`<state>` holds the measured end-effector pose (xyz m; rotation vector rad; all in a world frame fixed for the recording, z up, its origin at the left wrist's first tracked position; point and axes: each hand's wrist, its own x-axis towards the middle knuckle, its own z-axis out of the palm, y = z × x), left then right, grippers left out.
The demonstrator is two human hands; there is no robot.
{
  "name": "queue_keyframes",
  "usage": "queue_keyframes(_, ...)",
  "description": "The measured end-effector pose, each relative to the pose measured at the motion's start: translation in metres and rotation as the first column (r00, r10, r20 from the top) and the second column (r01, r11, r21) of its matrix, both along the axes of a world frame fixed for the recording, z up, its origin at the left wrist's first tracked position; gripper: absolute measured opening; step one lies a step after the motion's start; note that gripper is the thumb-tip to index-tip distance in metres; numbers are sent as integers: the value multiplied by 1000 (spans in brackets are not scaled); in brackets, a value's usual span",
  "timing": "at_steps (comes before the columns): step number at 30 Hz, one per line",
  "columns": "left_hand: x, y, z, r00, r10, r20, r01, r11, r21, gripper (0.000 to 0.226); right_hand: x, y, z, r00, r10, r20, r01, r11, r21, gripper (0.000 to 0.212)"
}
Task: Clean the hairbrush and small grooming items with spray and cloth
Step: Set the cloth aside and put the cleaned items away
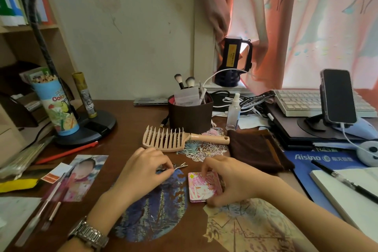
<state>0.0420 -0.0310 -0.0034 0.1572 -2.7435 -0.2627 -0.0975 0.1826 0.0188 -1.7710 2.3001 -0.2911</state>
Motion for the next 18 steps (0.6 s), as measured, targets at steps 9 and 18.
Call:
queue_keyframes(9, 11, -26, 14, 984, 180, 17, -181, 981, 69, 11, -1, -6, 16, 1000, -19, -3, 19, 998, -55, 51)
queue_keyframes(18, 24, -54, 15, 953, 282, 109, -291, 954, 77, 17, -6, -52, 56, 999, 23, -45, -29, 989, -142, 49)
